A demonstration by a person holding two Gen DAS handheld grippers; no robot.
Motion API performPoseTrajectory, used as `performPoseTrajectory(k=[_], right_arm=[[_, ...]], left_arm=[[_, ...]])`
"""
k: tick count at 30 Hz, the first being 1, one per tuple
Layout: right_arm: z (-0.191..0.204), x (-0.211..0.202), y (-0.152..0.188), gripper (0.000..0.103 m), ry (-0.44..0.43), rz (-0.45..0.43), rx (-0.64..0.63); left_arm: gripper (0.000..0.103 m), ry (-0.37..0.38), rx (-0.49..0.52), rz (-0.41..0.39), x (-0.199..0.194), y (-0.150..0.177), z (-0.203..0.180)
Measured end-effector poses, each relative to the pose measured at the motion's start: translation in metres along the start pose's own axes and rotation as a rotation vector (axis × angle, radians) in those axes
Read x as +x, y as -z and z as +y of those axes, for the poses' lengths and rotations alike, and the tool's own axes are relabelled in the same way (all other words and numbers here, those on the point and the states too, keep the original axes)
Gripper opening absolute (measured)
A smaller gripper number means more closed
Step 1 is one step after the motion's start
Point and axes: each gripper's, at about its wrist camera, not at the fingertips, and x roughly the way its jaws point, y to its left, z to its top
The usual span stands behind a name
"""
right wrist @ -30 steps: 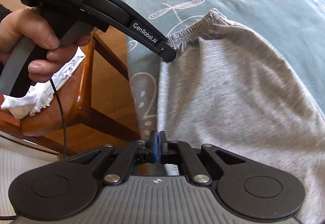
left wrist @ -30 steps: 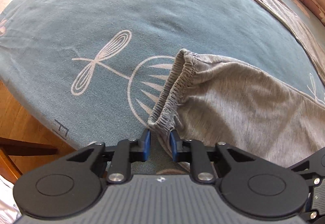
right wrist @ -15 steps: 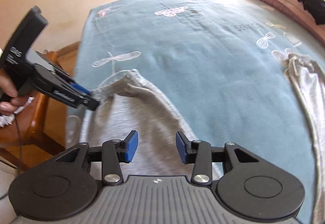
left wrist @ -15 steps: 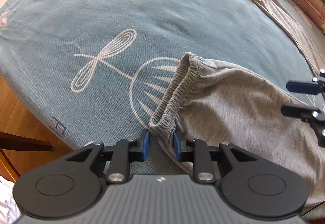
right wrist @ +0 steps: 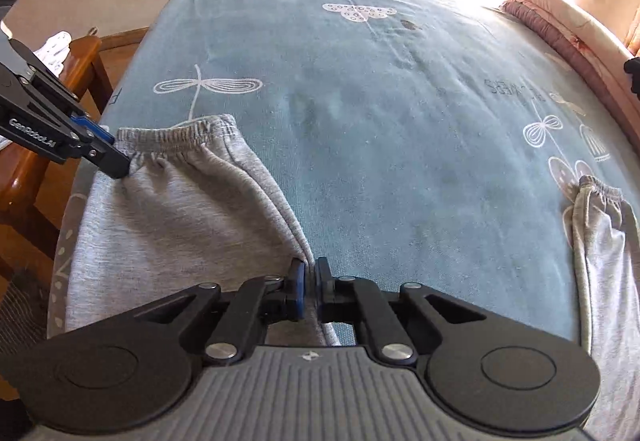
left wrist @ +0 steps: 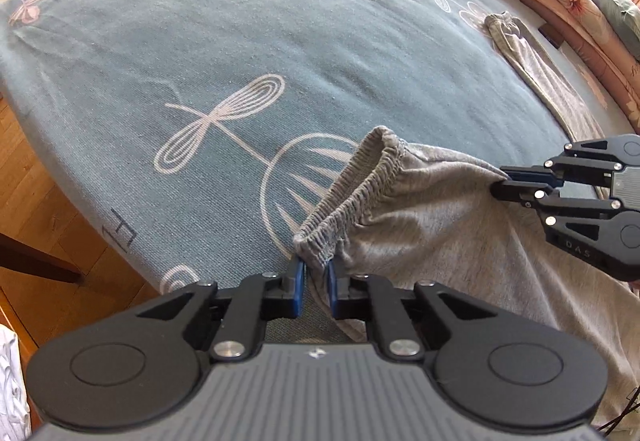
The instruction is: Fold clothes
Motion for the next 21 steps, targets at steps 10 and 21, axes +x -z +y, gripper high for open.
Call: performPoseTrajectory(k=[10, 21], right_arm=[[-0.006, -0.037, 0.014, 0.032, -0.015, -0.054, 0.144], [-0.003, -0.01, 0.037, 0.032, -0.081, 0.045, 0.281]], left_arm=[[0.039, -0.066, 0.078, -0.038, -0.026, -0.003, -0.001], [0.041, 0.205, 0.222, -0.008, 0.001, -0.022, -0.058]])
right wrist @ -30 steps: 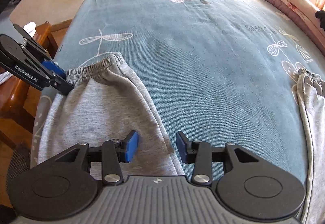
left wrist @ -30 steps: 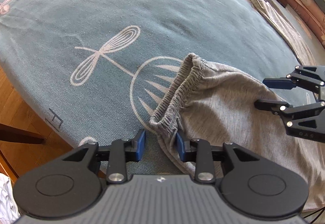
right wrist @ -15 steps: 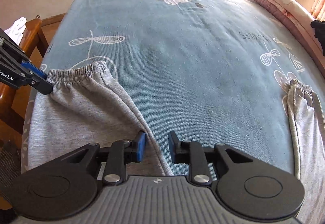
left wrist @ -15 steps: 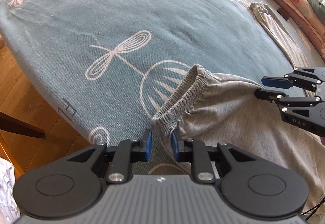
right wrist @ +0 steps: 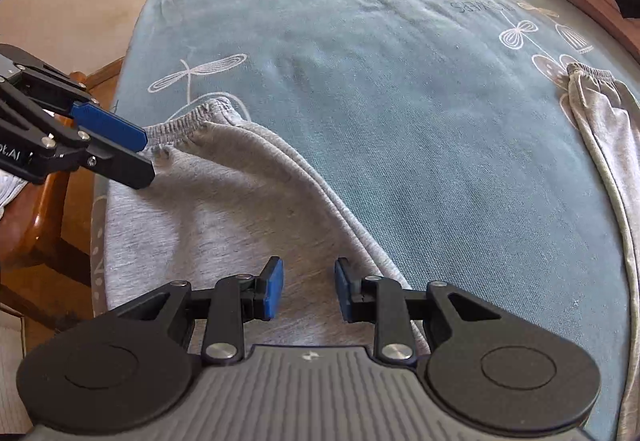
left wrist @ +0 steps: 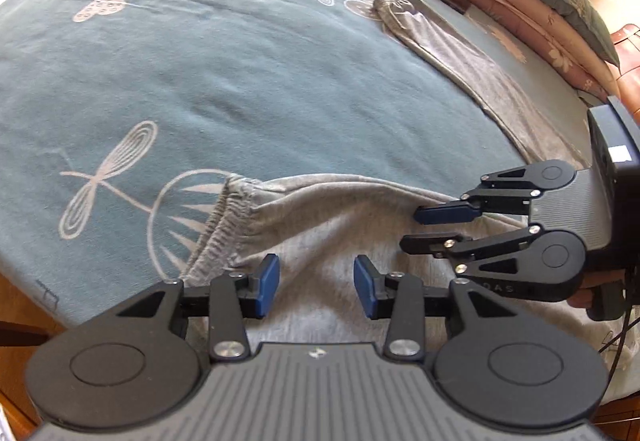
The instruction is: Fold clothes
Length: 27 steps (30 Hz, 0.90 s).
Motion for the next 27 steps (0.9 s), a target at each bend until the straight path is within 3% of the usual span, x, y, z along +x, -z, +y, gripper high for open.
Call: performPoseTrajectory(k=[2, 5, 9, 11, 18, 27], right_arm=[[-0.004, 0.005, -0.002, 0.032, 0.005, 0.004, 0.034], [-0.008, 0.002, -0.001, 0.032, 0.008, -0.001, 0.069], [-0.006, -0.009, 0.011, 0.034, 0.042, 0.0, 0.068], [-0.004, -0.018, 0.02, 0.036, 0.04, 0.001, 0.089], [0.003, -0.06, 0.064, 0.043, 0.027, 0.019, 0.185], [-0.037, -0.109, 0.14, 0.043, 0.138, 0.055, 0.356]], left_arm=[[0.041, 0.026, -0.003, 0.012, 0.02, -0.008, 0.003], [0.04, -0.041, -0.017, 0.009, 0.045, -0.02, 0.02], [0.04, -0.013, -0.089, -0.024, 0.04, -0.035, 0.032], [0.04, -0.031, -0.068, -0.013, 0.035, -0.034, 0.023], [0.048, -0.045, 0.061, 0.059, 0.01, 0.004, -0.036], [0.049, 0.086, 0.382, 0.173, 0.039, 0.038, -0.153]])
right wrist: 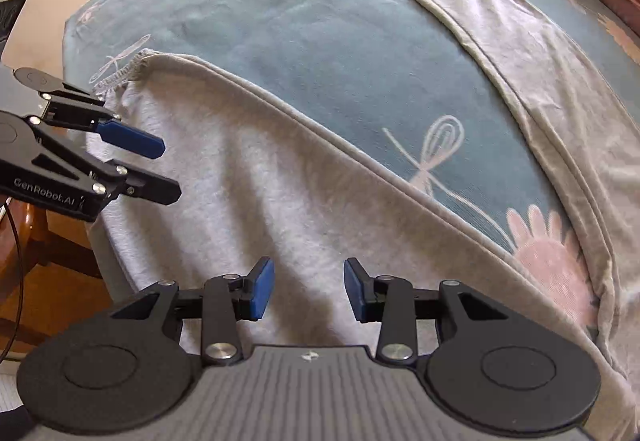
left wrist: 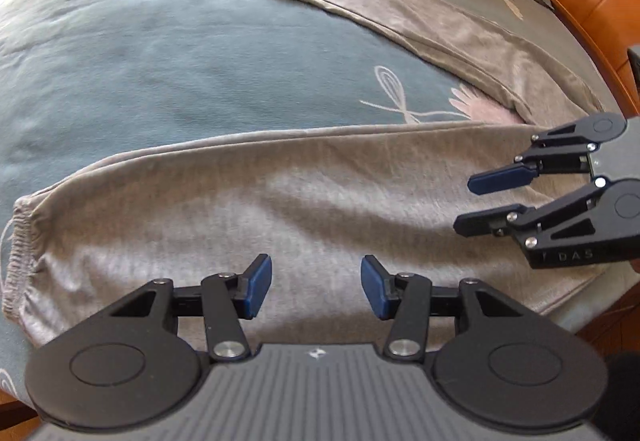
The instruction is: Fold clothes
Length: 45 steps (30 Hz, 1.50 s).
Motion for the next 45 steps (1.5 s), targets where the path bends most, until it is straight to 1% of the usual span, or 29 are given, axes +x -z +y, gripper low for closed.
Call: performPoseTrajectory(k=[3, 5, 7, 10, 12, 14, 15, 16, 17, 20, 24, 26, 28, 29, 31, 32, 35, 36, 37, 38, 39, 40, 41, 42, 43, 44, 45], right_arm=[[-0.031, -0.012, 0.016, 0.043, 0.07, -0.002, 0.067], [-0.057, -0.018, 0.03, 0.043, 0.109, -0.001, 0.128], [-0.08, -0.02, 0.041, 0.043, 0.127, -0.001, 0.194], [-0.113, -0.017, 0.053, 0.043, 0.128, -0.01, 0.296], [-0.132, -0.013, 0.056, 0.042, 0.121, -0.028, 0.342], [-0.144, -0.01, 0.053, 0.042, 0.127, -0.057, 0.352], [-0.149, -0.009, 0.05, 0.042, 0.132, -0.074, 0.35], [-0.151, -0.008, 0.047, 0.042, 0.157, -0.082, 0.341], [-0.153, -0.007, 0.044, 0.042, 0.169, -0.086, 0.332], [-0.155, -0.018, 0.041, 0.042, 0.193, -0.121, 0.289], [-0.137, -0.056, 0.067, 0.042, 0.123, -0.177, 0.149], [-0.12, -0.068, 0.089, 0.042, 0.066, -0.148, 0.025], [-0.099, -0.074, 0.113, 0.042, 0.012, -0.096, -0.115], [-0.091, -0.073, 0.124, 0.042, -0.015, -0.065, -0.174], [-0.07, -0.069, 0.149, 0.037, -0.057, 0.005, -0.326], [-0.06, -0.066, 0.162, 0.035, -0.064, 0.032, -0.395], [-0.045, -0.054, 0.189, 0.035, -0.059, 0.084, -0.526], [-0.041, -0.053, 0.195, 0.035, -0.044, 0.07, -0.566], [-0.04, -0.055, 0.197, 0.035, -0.034, 0.052, -0.578], [-0.039, -0.055, 0.197, 0.035, -0.018, 0.054, -0.573], [-0.039, -0.055, 0.195, 0.033, 0.015, 0.054, -0.563], [-0.039, -0.054, 0.194, 0.031, 0.033, 0.056, -0.567], [-0.039, -0.054, 0.194, 0.029, 0.05, 0.058, -0.571], [-0.04, -0.054, 0.193, 0.024, 0.045, 0.056, -0.567], [-0.041, -0.054, 0.191, 0.017, 0.028, 0.063, -0.547], [-0.042, -0.055, 0.189, 0.006, 0.019, 0.063, -0.52], [-0.043, -0.056, 0.187, 0.005, 0.009, 0.062, -0.492]], left_arm=[[0.049, 0.064, 0.09, 0.037, 0.009, -0.001, -0.031], [0.05, 0.101, 0.16, 0.074, 0.014, 0.004, -0.051], [0.05, 0.125, 0.219, 0.102, 0.018, 0.009, -0.068], [0.053, 0.163, 0.259, 0.16, 0.027, 0.018, -0.084], [0.053, 0.163, 0.282, 0.206, 0.035, 0.026, -0.091], [0.055, 0.155, 0.298, 0.237, 0.038, 0.035, -0.095], [0.06, 0.155, 0.305, 0.229, 0.036, 0.039, -0.096], [0.064, 0.153, 0.3, 0.243, 0.037, 0.04, -0.097], [0.065, 0.149, 0.3, 0.261, 0.036, 0.042, -0.098], [0.066, 0.129, 0.314, 0.312, 0.034, 0.044, -0.103], [0.066, 0.097, 0.394, 0.247, 0.019, 0.035, -0.118], [0.066, 0.093, 0.467, 0.203, 0.015, 0.033, -0.13], [0.066, 0.078, 0.602, 0.142, 0.017, 0.033, -0.152], [0.066, 0.082, 0.676, 0.123, 0.019, 0.036, -0.164], [0.067, 0.094, 0.814, 0.102, 0.025, 0.045, -0.185], [0.067, 0.102, 0.874, 0.097, 0.028, 0.05, -0.194], [0.067, 0.11, 1.029, 0.076, 0.035, 0.065, -0.219], [0.067, 0.113, 1.074, 0.069, 0.037, 0.069, -0.225], [0.067, 0.117, 1.111, 0.06, 0.038, 0.073, -0.23], [0.067, 0.116, 1.14, 0.051, 0.039, 0.075, -0.234], [0.067, 0.116, 1.159, 0.046, 0.041, 0.076, -0.239], [0.067, 0.118, 1.176, 0.042, 0.043, 0.078, -0.244], [0.067, 0.127, 1.168, 0.045, 0.045, 0.076, -0.246], [0.067, 0.135, 1.159, 0.046, 0.048, 0.074, -0.249], [0.067, 0.14, 1.15, 0.044, 0.049, 0.072, -0.251], [0.066, 0.14, 1.147, 0.036, 0.052, 0.07, -0.254], [0.063, 0.14, 1.145, 0.028, 0.055, 0.068, -0.257]])
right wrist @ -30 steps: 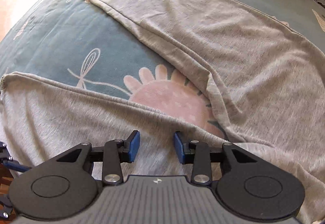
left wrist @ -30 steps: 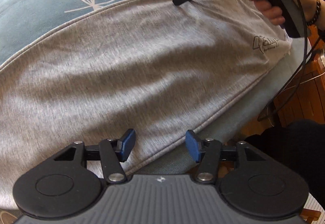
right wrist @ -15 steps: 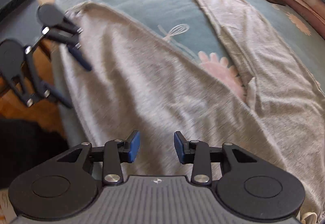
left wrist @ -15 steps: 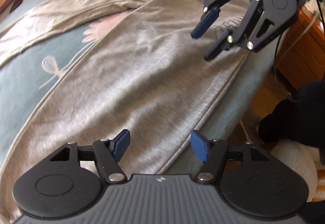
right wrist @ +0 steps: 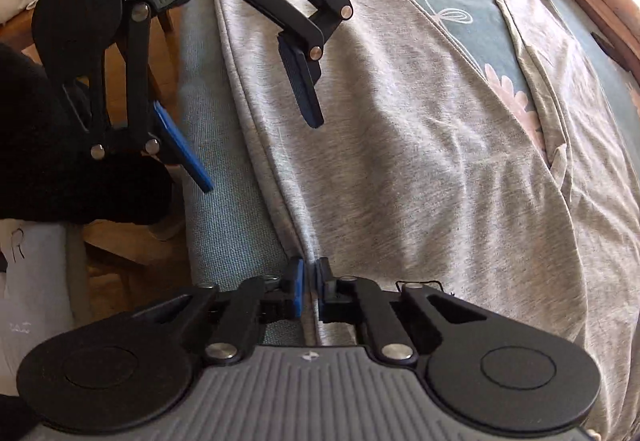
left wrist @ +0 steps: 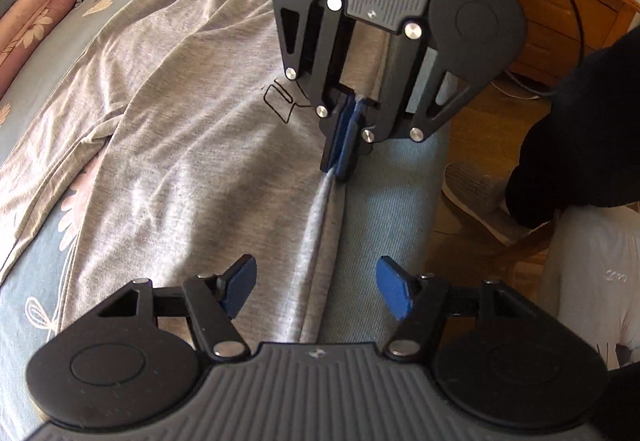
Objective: Fold clothes
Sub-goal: 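Pinch the T-shirt side edge with the left gripper while the right gripper pinches beside it, then open both grippers to release the T-shirt edge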
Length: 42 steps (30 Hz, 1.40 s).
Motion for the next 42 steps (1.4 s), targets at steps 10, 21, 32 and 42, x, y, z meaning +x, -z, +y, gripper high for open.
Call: performPoseTrajectory(k=[10, 21, 32, 42], right_arm=[[-0.034, -0.015, -0.005, 0.013, -0.095, -0.048, 0.252], [0.009, -0.005, -0.007, 0.006, 0.066, 0.004, -0.008], [0.012, -0.002, -0.017, 0.012, -0.159, 0.071, 0.173], [-0.017, -0.03, -0.022, 0.022, -0.228, 0.006, 0.35]], left_arm=[[0.011, -0.029, -0.017, 0.003, 0.019, -0.011, 0.007], [0.004, 0.081, -0.18, 0.035, 0.016, -0.007, 0.037], [0.004, 0.252, -0.195, 0.11, 0.021, -0.005, 0.035], [0.009, 0.349, -0.325, 0.087, -0.003, -0.006, 0.07]])
